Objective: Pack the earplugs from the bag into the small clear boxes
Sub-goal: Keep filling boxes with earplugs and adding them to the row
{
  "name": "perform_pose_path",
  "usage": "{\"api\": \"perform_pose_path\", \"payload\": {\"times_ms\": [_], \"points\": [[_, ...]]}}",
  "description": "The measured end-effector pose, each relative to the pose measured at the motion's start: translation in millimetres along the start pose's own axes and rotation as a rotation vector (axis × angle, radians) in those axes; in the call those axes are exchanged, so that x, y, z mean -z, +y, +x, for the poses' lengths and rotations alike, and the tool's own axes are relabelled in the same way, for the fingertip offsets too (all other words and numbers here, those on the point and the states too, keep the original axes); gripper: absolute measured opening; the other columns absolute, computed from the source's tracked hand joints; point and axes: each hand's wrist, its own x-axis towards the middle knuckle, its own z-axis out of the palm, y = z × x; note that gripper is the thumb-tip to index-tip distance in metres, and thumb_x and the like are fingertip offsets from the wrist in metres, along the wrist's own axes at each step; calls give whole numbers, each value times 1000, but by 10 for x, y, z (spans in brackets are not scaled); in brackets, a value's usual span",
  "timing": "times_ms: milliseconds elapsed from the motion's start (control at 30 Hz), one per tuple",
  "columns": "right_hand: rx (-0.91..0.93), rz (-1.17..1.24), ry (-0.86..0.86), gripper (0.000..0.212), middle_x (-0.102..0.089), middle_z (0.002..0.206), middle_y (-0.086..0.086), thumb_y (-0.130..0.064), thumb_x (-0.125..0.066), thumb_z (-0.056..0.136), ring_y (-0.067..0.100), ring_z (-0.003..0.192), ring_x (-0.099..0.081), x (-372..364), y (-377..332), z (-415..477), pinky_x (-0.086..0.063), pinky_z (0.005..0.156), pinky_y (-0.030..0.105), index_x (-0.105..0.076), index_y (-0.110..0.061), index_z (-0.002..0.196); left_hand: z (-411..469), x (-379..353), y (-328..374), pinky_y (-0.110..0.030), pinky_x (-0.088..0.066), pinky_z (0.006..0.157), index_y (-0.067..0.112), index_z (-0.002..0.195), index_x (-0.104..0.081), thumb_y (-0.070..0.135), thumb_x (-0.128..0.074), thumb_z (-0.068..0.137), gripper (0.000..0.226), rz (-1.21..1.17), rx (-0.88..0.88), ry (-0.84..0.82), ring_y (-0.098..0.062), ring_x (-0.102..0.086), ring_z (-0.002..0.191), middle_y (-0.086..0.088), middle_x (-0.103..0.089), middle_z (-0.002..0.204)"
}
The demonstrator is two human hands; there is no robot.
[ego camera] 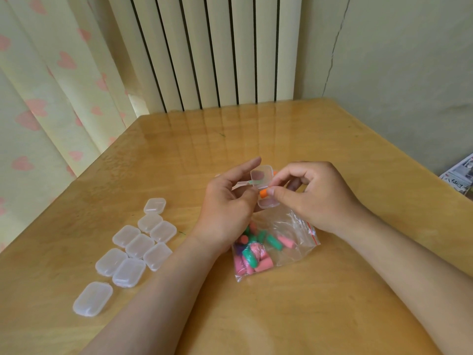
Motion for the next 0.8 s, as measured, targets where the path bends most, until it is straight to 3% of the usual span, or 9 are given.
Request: {"api": "perform_pose_path", "payload": {"times_ms": [167, 300, 467, 567, 733, 800], "points": [[-9, -12, 15, 9, -69, 74, -8, -15, -84, 78, 13, 63, -62, -5, 16, 3, -55, 66, 35, -78, -22, 75, -13, -9, 20, -75, -50, 75, 28, 128, -65, -5, -57, 94, 48, -21, -8, 0, -17, -75, 82, 0, -68, 118], [0, -31, 22, 11, -69, 76, -7, -17, -83, 79, 11, 66, -62, 2, 1, -8, -53, 68, 31, -80, -27, 75, -15, -33, 31, -70, -52, 83, 24, 126, -64, -10, -60, 91, 49, -70, -13, -2, -20, -76, 84, -5, -67, 117], [-56, -1, 21, 9, -73, 75, -7, -16, -79, 81, 14, 68, -65, -9, -12, 5, -57, 69, 32, -76, -24, 79, -1, -11, 13, -70, -53, 80, 28, 125, -65, -7, -68, 87, 51, -65, -56, 32, -20, -76, 82, -1, -68, 113], [-171, 75, -6, 13, -73, 70, -5, -19, -82, 79, 8, 64, -66, -8, -25, 29, -51, 62, 25, -69, -20, 78, -1, -8, -3, -72, -52, 77, 30, 123, -65, -5, -71, 86, 52, -51, -72, 24, -21, -76, 78, -1, -69, 113], [-272, 187, 12, 12, -71, 67, 0, -13, -81, 80, 3, 55, -59, -12, -78, 26, -43, 55, 18, -69, -14, 80, 3, -5, 7, -46, -62, 71, 31, 131, -59, -3, -73, 85, 58, -17, -87, 8, -17, -75, 80, -7, -67, 118], [-277, 202, 42, 12, -70, 67, 2, -12, -80, 80, 5, 54, -57, -22, -88, 28, -43, 55, 20, -69, -14, 79, 14, 0, 15, -44, -61, 63, 31, 137, -54, 3, -73, 87, 60, 0, -48, 9, -17, -76, 80, -4, -69, 112]]}}
